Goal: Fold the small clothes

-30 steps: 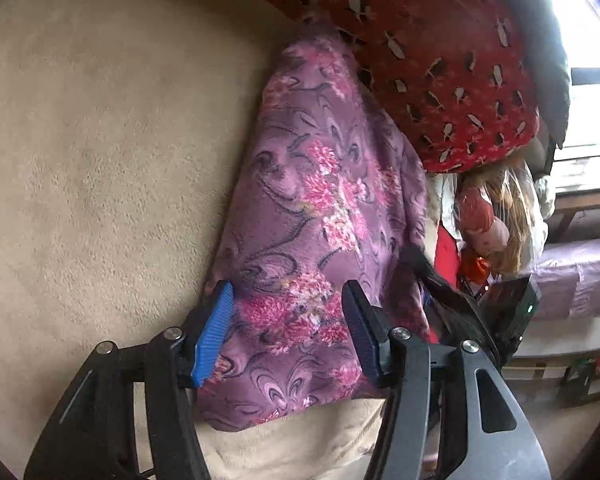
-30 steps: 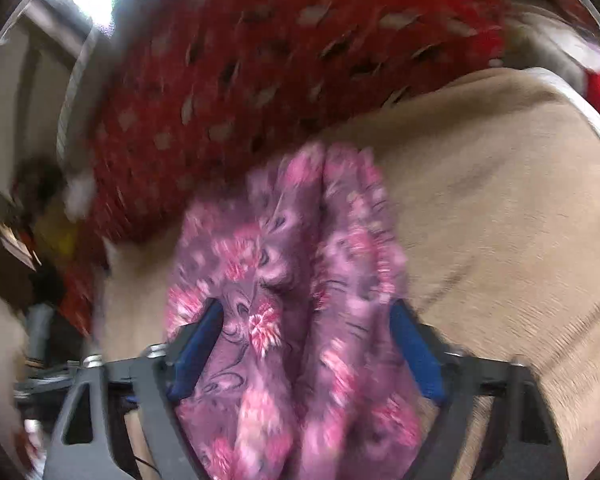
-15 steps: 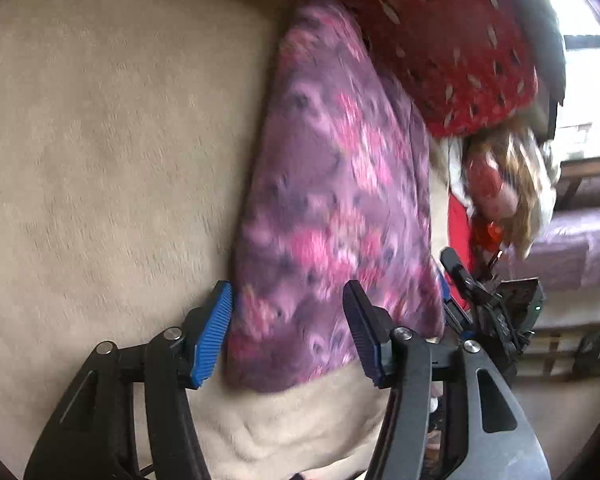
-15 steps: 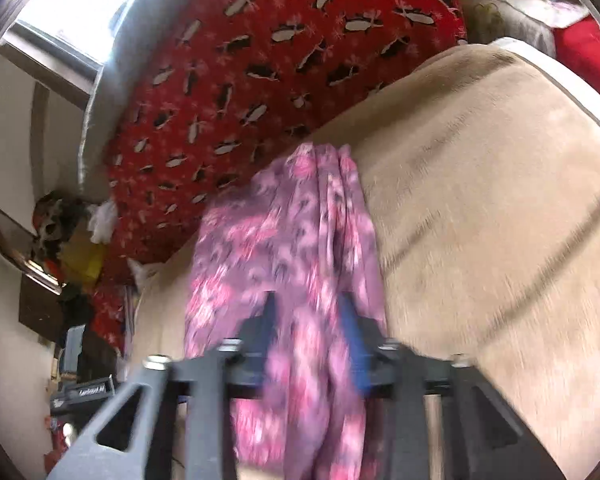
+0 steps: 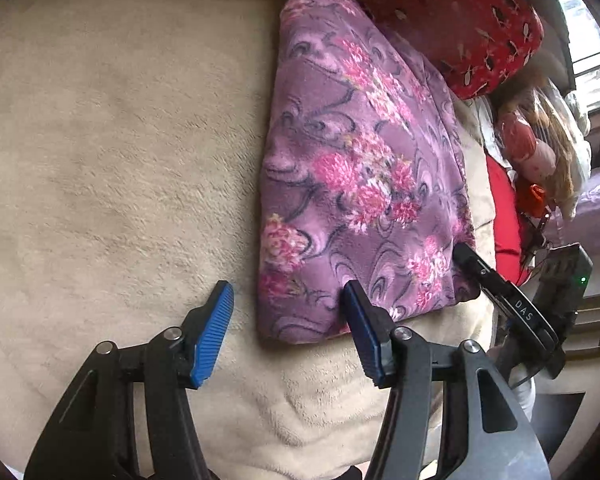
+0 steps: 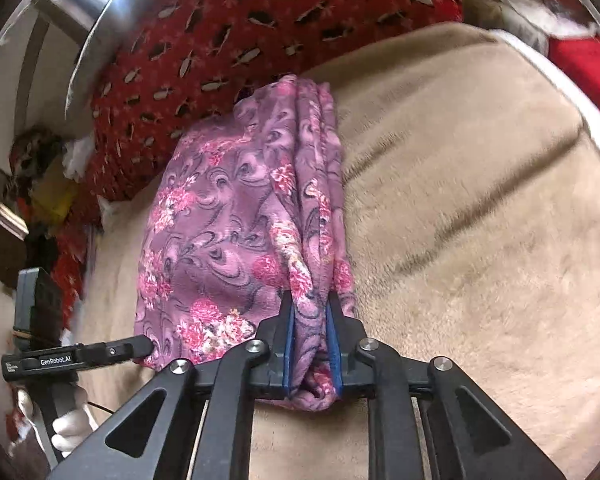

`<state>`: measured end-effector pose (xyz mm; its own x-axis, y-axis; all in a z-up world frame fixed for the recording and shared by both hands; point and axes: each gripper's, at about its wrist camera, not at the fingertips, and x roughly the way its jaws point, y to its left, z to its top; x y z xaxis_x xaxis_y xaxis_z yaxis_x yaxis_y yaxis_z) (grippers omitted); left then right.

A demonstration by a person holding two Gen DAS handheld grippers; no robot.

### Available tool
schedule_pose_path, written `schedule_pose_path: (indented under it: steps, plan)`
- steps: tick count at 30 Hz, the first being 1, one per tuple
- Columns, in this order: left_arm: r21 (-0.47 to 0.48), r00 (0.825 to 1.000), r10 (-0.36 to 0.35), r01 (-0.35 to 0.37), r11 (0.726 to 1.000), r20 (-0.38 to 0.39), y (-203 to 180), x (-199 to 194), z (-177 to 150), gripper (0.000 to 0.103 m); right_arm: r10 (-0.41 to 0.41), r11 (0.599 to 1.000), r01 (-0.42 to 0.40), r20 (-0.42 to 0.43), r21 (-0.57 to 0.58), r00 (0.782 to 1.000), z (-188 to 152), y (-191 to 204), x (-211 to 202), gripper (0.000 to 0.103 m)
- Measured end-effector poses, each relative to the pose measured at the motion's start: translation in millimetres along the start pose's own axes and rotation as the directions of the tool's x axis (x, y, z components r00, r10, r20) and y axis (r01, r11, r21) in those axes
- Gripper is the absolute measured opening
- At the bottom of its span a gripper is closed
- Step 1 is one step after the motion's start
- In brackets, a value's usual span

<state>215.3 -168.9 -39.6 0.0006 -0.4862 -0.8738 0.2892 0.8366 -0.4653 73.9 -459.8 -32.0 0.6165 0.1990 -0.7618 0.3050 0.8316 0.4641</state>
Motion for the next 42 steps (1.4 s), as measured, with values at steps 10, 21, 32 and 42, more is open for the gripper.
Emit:
schedule_pose_path:
  steps: [10,21,32,42]
  plan:
    - [-0.034,0.996,-0.053,0.055,0.998,0.075,-1,-17,83,0.056,-0.008,1.000,0.006,0.123,0.016,0.992,96,22,16,0.062]
    - [-0.049,0.998,0.028,-0.026,0.998,0.055,-10,36,122,0.059,-0.090,0.995,0.089,0.018,0.035,0.996,118,0,89,0.008]
    - [-0.007,0.988,0.087,-0.087,0.996,0.125,-22,19,63,0.063,-0.118,0.983,0.119,0.014,-0.140,0.993,64,23,54,0.031]
    - [-0.061,0.996,-0.087,0.089,0.994,0.031,-10,22,57,0.063,-0.017,0.999,0.015,0.066,0.034,0.998,61,-12,12,0.073]
